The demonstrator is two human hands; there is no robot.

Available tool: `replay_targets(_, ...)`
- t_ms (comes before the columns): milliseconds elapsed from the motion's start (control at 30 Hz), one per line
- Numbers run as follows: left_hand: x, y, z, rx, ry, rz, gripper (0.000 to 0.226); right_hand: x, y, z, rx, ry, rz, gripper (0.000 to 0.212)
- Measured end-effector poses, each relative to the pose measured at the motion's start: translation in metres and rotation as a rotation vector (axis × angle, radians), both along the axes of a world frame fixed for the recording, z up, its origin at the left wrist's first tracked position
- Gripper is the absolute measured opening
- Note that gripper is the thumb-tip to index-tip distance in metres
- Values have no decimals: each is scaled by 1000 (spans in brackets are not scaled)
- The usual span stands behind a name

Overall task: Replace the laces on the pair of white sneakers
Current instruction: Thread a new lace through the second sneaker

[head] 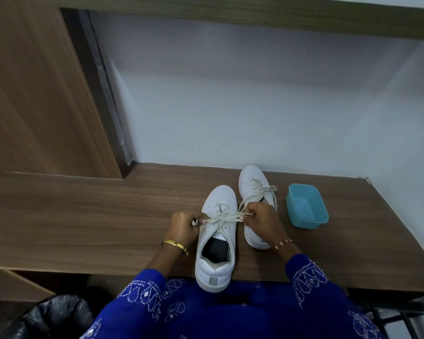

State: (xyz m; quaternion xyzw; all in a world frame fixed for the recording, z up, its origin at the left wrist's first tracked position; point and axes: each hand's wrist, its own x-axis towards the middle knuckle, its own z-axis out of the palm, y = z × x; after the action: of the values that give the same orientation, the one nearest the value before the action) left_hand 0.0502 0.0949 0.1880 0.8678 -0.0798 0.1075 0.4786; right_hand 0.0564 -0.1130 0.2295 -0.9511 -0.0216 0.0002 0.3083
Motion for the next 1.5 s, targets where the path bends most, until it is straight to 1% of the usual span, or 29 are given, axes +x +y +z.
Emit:
replay_targets(67, 2, 4, -1, -3, 30, 15, 7, -2, 0, -6, -19, -29, -3, 11)
replay_targets(167, 3, 11, -7, 47, 62, 39, 11, -4, 1, -14, -139, -96, -29, 6)
replay_targets(267, 1, 11, -10, 31, 117, 41, 11, -6, 3, -14, -202, -127, -37, 6)
replay_targets(400, 5, 15, -11, 5, 229, -43, 8, -6, 9, -15, -230, -154, -90, 12)
replay_targets(467, 7, 20, -7, 46, 306, -108, 12, -5, 7, -13, -200, -123, -84, 21)
replay_targets(500, 7, 22, -3, 90, 347, -137, 17, -5, 6, -11, -154, -124, -68, 27)
replay_targets(533, 7, 25, 1, 119, 383, -164, 21, -6, 4, -8, -97, -142, -58, 27)
replay_targets(600, 9, 26, 8, 89, 423, -185, 28, -14, 4, -1, 0, -193, -82, 13)
replay_targets(633, 8, 25, 12, 63, 433, -162, 29, -18, 6, 1, 15, -168, -97, 15)
replay_targets(700, 9, 21, 18, 45, 415, -93, 24, -29, 12, 0, 27, -30, -68, 23)
replay_targets(800, 9, 13, 20, 103, 408, -54, 13, -41, 20, -11, 26, 198, 12, 29)
replay_targets(867, 8, 11, 21, 140, 461, -65, 5, -45, 24, -17, 48, 271, 25, 35)
replay_targets(900, 8, 10, 20, 129, 511, -80, 7, -47, 26, -18, 82, 289, 10, 36)
replay_targets(1000, 2, 6, 20, -68, 709, -97, 17, -44, 30, -20, 224, 355, -79, 35)
replay_targets(1033, 1, 5, 17, -119, 717, -81, 25, -42, 31, -20, 237, 359, -99, 36)
replay_targets(1133, 0, -1, 15, -142, 603, -58, 40, -31, 32, -21, 208, 298, -111, 36)
replay_targets(1200, -2, -7, 16, -154, 567, -62, 48, -22, 31, -17, 261, 287, -141, 35)
replay_targets(1300, -1, -12, 12, -155, 509, -32, 61, -9, 31, -15, 300, 302, -159, 39)
replay_targets(1367, 0, -12, 11, -147, 500, -22, 62, -6, 32, -17, 322, 313, -160, 41)
replay_targets(1433, 0, -12, 12, -84, 468, -19, 60, -7, 30, -19, 361, 337, -163, 38)
replay_targets(1467, -2, -12, 13, -23, 405, 9, 55, -9, 29, -18, 379, 343, -165, 32)
replay_targets(1500, -5, -12, 16, 48, 312, 63, 48, -11, 28, -18, 366, 308, -162, 24)
